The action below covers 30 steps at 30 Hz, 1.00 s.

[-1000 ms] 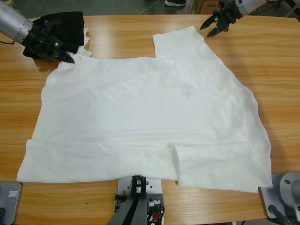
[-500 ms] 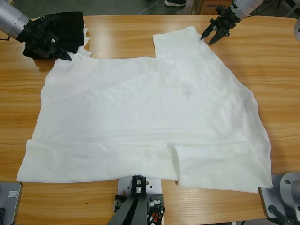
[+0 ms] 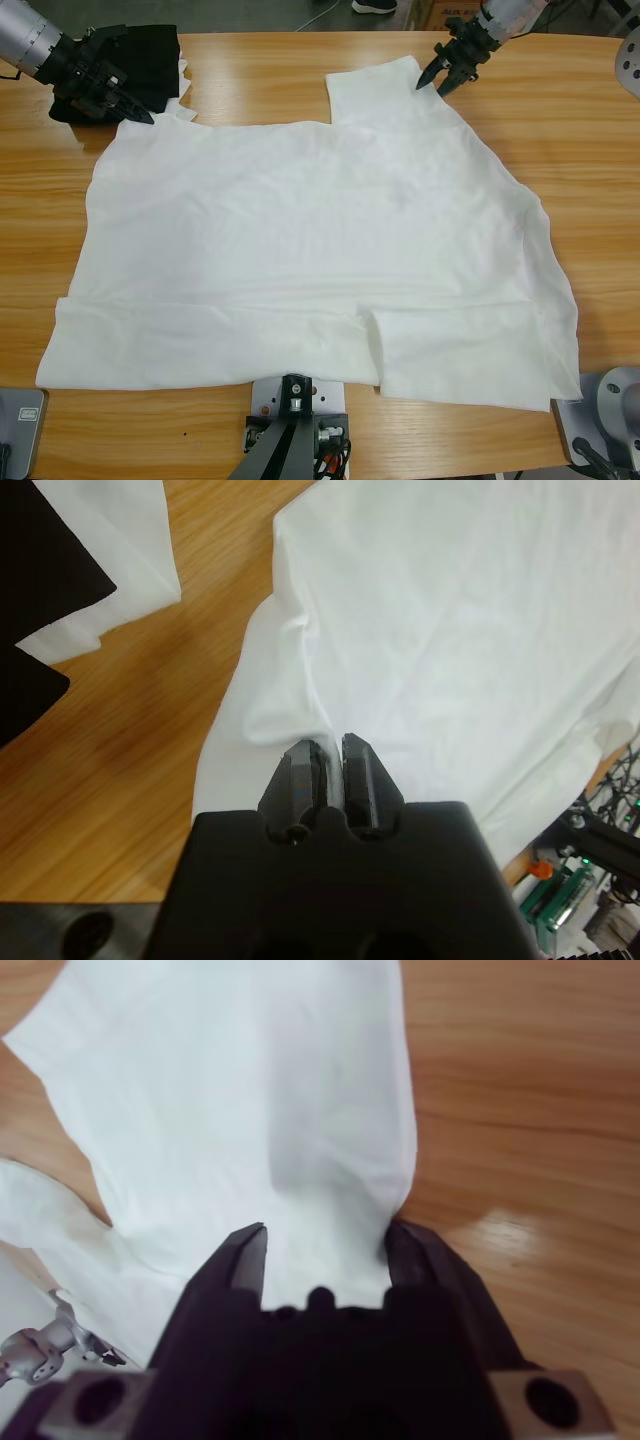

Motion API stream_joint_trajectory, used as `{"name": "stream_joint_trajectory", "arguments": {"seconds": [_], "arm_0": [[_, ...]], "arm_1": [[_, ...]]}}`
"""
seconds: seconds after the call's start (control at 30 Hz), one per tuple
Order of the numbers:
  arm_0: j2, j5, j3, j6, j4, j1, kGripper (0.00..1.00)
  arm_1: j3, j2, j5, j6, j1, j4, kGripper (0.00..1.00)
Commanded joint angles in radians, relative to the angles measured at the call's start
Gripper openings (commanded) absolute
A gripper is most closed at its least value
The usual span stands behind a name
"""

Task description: Fold clothes

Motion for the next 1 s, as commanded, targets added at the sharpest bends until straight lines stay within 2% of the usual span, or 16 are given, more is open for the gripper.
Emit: {"name": "stream_joint_trajectory", "arguments": {"seconds": [0.03, 0.33, 0.53, 0.67, 0.83, 1.0], "arm_0": [[-0.006, 0.015, 0.009, -0.008, 0.013, -0.010, 0.000], [-0.005, 0.016, 0.008, -0.011, 0.013, -0.010, 0.000], [-0.021, 0.001, 0.008, -0.011, 0.027, -0.009, 0.000], [0.015, -0.048, 0.018, 0.003, 0.080, -0.002, 0.000], [0.000, -0.050, 0.065, 0.020, 0.081, 0.021, 0.000], [0.003, -0.071, 0.091, 0.024, 0.081, 0.032, 0.000]], "arm_1": [[-0.133, 0.125, 0.060, -0.080, -0.028, -0.009, 0.000], [-0.161, 0.138, 0.016, -0.188, -0.034, -0.007, 0.000], [-0.167, 0.055, 0.185, -0.222, -0.043, -0.009, 0.000], [-0.022, -0.033, 0.224, -0.312, -0.041, 0.069, 0.000], [0.220, -0.205, 0.273, -0.377, -0.046, 0.062, 0.000], [0.548, -0.338, 0.340, -0.409, -0.046, 0.010, 0.000]]}}
